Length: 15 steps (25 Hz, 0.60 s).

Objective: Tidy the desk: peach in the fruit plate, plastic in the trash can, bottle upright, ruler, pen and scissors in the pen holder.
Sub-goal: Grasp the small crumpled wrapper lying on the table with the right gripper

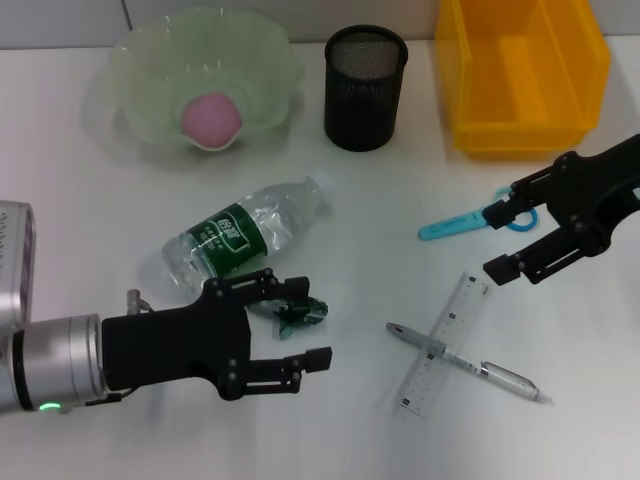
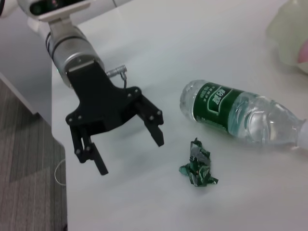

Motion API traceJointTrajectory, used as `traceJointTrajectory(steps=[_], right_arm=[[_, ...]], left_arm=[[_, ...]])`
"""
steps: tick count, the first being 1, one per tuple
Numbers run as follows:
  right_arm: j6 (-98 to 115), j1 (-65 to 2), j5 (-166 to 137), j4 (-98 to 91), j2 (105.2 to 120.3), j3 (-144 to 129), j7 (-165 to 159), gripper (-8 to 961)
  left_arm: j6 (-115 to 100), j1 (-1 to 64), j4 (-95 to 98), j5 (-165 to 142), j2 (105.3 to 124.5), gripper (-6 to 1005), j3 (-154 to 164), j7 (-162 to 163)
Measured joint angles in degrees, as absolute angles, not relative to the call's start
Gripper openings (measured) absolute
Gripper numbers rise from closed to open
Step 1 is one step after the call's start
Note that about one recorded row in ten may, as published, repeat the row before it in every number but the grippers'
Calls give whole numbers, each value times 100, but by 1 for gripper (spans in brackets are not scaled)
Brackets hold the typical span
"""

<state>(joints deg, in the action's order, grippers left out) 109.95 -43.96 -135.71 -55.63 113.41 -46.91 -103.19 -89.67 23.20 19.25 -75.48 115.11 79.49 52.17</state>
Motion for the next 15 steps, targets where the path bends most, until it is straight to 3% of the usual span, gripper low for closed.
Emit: traceJointTrajectory(steps=[5, 10, 15], right_arm=[[10961, -4311, -13568, -5547, 11391, -4670, -10033, 800], [10943, -3568, -12870, -5507, 11486, -4569, -9211, 801], [10919, -3449, -12687, -5451, 11503, -4602, -9091, 800]], left_arm=[[-8966, 2321, 1925, -7548, 11490, 813, 7881, 5218], [-9005, 2335, 1925, -7548, 11464, 813, 7795, 5258], [-9007, 2327, 1925, -7564, 11449, 812, 7764, 5261]])
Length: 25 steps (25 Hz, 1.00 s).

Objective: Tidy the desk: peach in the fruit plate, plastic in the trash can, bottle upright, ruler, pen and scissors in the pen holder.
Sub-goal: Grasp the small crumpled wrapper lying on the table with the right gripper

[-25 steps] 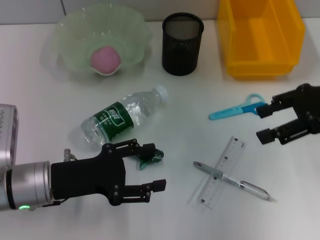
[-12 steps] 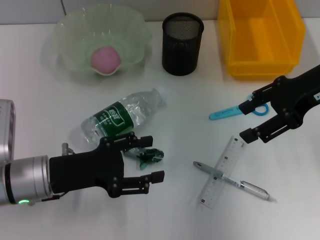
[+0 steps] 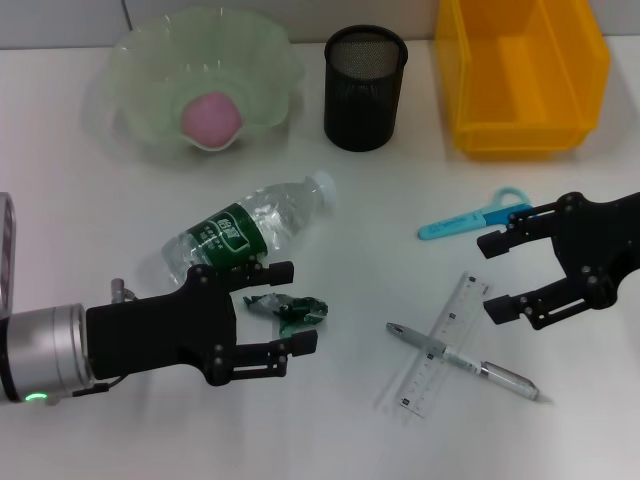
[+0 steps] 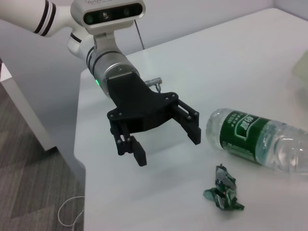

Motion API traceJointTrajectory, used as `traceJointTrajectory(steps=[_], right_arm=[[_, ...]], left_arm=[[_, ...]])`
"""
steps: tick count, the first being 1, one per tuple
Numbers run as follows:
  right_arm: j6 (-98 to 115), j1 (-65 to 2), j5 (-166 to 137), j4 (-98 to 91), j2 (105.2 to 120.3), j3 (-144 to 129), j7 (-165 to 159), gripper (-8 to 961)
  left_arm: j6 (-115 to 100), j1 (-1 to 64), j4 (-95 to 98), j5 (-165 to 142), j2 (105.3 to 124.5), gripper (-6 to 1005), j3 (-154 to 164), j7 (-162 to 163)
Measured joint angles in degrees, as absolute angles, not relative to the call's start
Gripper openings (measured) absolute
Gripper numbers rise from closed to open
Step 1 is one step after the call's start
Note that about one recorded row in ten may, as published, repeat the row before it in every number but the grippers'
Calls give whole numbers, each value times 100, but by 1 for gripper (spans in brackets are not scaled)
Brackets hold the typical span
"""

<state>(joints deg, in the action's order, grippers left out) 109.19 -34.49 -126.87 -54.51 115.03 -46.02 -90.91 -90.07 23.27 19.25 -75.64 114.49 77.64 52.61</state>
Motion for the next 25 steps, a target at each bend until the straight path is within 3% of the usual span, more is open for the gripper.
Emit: traceJointTrajectory(steps=[11, 17, 25], right_arm=[[10061, -4319, -12884, -4481, 11546, -5202, -9081, 790], [9272, -4594, -12880, -4412, 11894, -6126, -9231, 774], [8475, -4754, -12345, -4098, 11948, -7017, -9203, 752]], left_arm=[[-8971, 2226, 1883, -7642, 11186, 812, 7794, 5209], [-8970, 2137, 1913, -7724, 11085, 812, 7739, 5220], [-8994, 2127, 1959, -7726, 11051, 812, 7667, 5224]])
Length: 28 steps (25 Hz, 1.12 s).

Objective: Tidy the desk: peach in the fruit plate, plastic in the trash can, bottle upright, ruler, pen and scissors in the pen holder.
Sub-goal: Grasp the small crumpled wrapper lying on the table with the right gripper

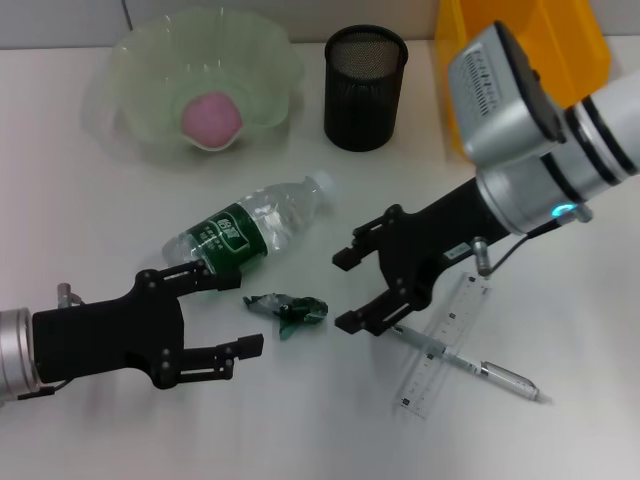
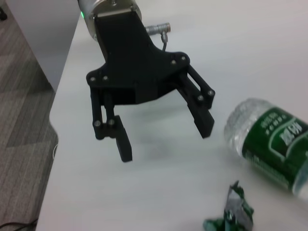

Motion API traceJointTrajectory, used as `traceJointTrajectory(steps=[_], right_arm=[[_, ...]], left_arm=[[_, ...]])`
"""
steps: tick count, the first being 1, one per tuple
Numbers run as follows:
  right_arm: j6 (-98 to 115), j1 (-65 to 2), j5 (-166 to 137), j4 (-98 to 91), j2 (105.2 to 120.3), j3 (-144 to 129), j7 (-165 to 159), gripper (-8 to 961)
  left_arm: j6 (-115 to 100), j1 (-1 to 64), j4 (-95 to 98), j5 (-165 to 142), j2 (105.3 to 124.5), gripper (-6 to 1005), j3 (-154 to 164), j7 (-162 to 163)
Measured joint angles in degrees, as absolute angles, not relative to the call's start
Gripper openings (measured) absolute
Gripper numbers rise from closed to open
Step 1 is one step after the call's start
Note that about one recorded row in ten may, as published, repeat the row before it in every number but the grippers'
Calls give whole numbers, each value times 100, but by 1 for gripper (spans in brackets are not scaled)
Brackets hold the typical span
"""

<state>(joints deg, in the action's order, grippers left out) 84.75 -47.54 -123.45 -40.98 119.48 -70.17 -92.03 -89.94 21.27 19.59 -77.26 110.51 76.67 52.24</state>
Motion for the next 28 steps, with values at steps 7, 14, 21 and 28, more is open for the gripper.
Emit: traceJointTrajectory(steps=[7, 14, 21, 28], right_arm=[[7912, -4733, -11983, -3966, 11954, -7537, -9054, 732], [7458, -4746, -11562, -3695, 11963, -7993, -8820, 713], [7078, -4730, -11233, -3568, 11979, -8436, -8785, 694], [6883, -4776, -11170, -3369, 11981, -8552, -8750, 675]], left_arm=[[-9002, 2157, 1995, -7726, 11046, 812, 7663, 5250], [-8999, 2168, 1995, -7725, 11047, 812, 7618, 5251], [-9002, 2178, 2002, -7725, 11047, 812, 7603, 5255], [-9005, 2173, 2004, -7724, 11046, 812, 7602, 5258]])
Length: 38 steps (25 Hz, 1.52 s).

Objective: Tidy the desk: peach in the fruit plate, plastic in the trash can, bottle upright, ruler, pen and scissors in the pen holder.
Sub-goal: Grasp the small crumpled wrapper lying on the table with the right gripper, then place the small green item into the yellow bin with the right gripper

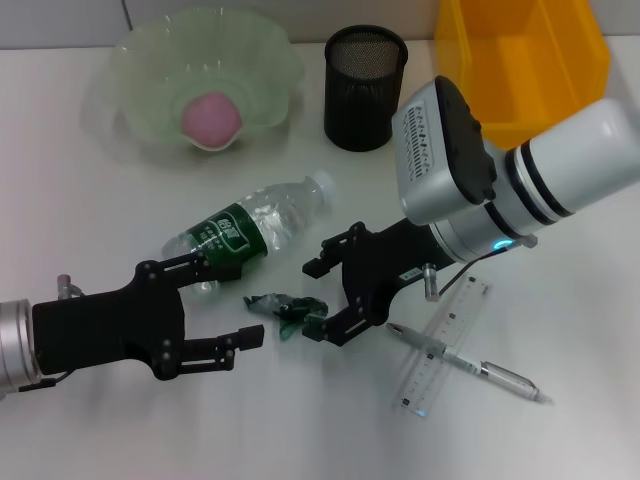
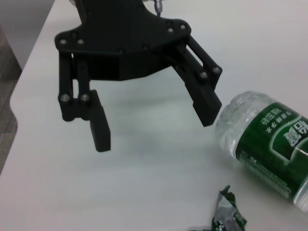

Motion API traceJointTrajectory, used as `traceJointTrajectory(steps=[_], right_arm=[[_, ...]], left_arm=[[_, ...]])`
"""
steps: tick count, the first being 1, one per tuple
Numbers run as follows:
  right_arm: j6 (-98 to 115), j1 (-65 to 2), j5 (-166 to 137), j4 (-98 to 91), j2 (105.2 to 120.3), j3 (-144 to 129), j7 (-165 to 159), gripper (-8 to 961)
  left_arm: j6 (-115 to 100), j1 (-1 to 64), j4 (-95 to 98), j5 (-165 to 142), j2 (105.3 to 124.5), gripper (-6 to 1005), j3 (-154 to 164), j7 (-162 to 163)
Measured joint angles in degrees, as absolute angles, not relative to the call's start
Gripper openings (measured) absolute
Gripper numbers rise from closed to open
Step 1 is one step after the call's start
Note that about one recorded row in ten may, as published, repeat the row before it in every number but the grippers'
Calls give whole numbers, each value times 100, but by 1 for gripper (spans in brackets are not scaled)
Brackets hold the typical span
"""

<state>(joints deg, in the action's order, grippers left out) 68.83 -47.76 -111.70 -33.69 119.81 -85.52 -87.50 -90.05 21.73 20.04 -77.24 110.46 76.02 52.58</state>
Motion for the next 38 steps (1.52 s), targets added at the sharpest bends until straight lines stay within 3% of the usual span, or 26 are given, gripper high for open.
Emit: traceJointTrajectory(steps=[8, 19, 29, 33, 38], right_arm=[[6687, -4750, -10746, -3109, 11989, -8560, -8397, 653], [6509, -4798, -10718, -2959, 11988, -8672, -8352, 413], [7072, -4713, -10730, -3170, 11915, -8538, -8493, -1], [7430, -4557, -10928, -3535, 11840, -8419, -8771, -2], [8803, -3831, -12113, -5204, 11744, -7374, -9481, -2]], left_arm=[[-9012, 2171, 2004, -7723, 11048, 812, 7602, 5261], [-9100, 2163, 2004, -7703, 11056, 812, 7602, 5240], [-9179, 2123, 2004, -7725, 11043, 812, 7467, 5215], [-9179, 2129, 2004, -7726, 11045, 812, 7464, 5214], [-9179, 2145, 2004, -7726, 11054, 812, 7472, 5212]])
